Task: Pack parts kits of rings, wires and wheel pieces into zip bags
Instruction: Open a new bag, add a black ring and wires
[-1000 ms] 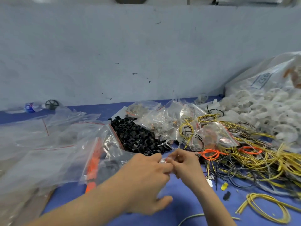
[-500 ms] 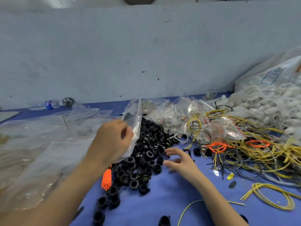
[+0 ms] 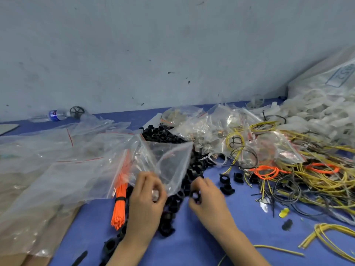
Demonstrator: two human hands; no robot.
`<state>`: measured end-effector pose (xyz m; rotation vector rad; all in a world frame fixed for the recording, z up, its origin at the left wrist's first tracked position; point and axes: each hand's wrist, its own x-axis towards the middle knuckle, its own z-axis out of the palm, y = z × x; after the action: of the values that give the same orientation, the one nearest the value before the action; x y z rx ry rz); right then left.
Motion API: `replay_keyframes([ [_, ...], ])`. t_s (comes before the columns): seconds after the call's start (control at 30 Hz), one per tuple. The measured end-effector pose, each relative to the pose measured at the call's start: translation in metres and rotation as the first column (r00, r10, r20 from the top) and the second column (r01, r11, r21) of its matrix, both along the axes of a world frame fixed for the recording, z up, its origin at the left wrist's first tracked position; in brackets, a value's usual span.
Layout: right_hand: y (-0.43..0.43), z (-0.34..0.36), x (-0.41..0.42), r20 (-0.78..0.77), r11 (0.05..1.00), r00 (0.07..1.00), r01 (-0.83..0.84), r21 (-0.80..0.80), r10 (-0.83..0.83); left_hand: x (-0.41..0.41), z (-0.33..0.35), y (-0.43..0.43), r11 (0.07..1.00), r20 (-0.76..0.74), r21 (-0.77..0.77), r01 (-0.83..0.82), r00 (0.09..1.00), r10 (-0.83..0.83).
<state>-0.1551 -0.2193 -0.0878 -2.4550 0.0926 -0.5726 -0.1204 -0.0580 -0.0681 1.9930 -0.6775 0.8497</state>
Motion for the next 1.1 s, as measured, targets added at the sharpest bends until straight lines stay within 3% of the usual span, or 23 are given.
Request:
replay_keyframes([
  [0.03, 0.000, 0.005, -0.002, 0.131, 0.994, 0.986, 0.100, 0.048, -0.105, 0.000, 0.002, 0.001, 0.999, 0.021, -0.019, -0.025, 0.999, 0.026],
  [0.1, 0.004, 0.020, -0.009, 0.454, 0.969, 0.857, 0.193, 0.155, -0.243, -0.003, 0.004, 0.002, 0.998, 0.020, -0.047, -0.035, 0.999, 0.036],
  [0.2, 0.021, 0.029, -0.020, 0.733, 0.996, 0.676, 0.014, 0.086, -0.072, -0.006, 0.001, 0.001, 1.000, -0.010, -0.019, -0.005, 1.000, 0.005],
  [0.27, 0.035, 0.026, -0.021, 0.724, 0.994, 0.684, -0.105, -0.021, 0.088, -0.008, -0.002, -0.003, 0.999, -0.016, -0.011, 0.037, 0.999, -0.037],
  [0.33, 0.041, 0.022, -0.019, 0.634, 0.989, 0.760, -0.127, -0.075, 0.146, -0.013, -0.006, -0.008, 0.997, -0.006, 0.013, 0.073, 0.997, -0.073],
  [0.43, 0.032, 0.017, -0.012, 0.514, 0.983, 0.856, 0.044, -0.177, 0.054, -0.016, -0.007, -0.011, 0.996, 0.009, 0.007, 0.092, 0.996, -0.092],
  [0.57, 0.023, 0.013, -0.011, 0.460, 0.970, 0.887, 0.148, -0.192, -0.044, -0.020, -0.006, -0.016, 0.992, 0.034, 0.001, 0.124, 0.992, -0.124],
  [0.63, 0.023, 0.016, -0.013, 0.489, 0.977, 0.870, 0.150, -0.152, -0.058, -0.023, -0.006, -0.018, 0.990, 0.052, 0.001, 0.139, 0.989, -0.139],
  [0.73, 0.014, 0.030, -0.018, 0.639, 0.992, 0.764, 0.125, -0.018, -0.085, -0.026, -0.008, -0.019, 0.989, 0.048, -0.013, 0.150, 0.988, -0.149],
  [0.83, -0.031, 0.049, -0.018, 0.712, 0.945, 0.627, 0.271, 0.180, -0.316, -0.027, -0.008, -0.019, 0.986, 0.031, -0.006, 0.164, 0.986, -0.164],
  [0.9, -0.077, 0.058, -0.017, 0.554, 0.816, 0.601, 0.461, 0.349, -0.576, -0.027, -0.008, -0.019, 0.983, 0.032, 0.009, 0.185, 0.982, -0.185],
  [0.93, -0.101, 0.059, -0.015, 0.394, 0.758, 0.648, 0.553, 0.345, -0.652, -0.028, -0.008, -0.019, 0.981, 0.024, 0.010, 0.195, 0.980, -0.195],
  [1.0, -0.139, 0.052, -0.012, 0.020, 0.759, 0.761, 0.645, 0.082, -0.649, -0.028, -0.010, -0.019, 0.978, 0.012, -0.004, 0.211, 0.977, -0.211],
  [1.07, -0.158, 0.044, -0.014, -0.196, 0.793, 0.785, 0.511, -0.333, -0.588, -0.026, -0.014, -0.019, 0.971, -0.020, -0.017, 0.238, 0.971, -0.238],
  [1.1, -0.160, 0.041, -0.015, -0.232, 0.768, 0.786, 0.415, -0.488, -0.573, -0.024, -0.016, -0.020, 0.968, -0.030, -0.021, 0.250, 0.968, -0.250],
])
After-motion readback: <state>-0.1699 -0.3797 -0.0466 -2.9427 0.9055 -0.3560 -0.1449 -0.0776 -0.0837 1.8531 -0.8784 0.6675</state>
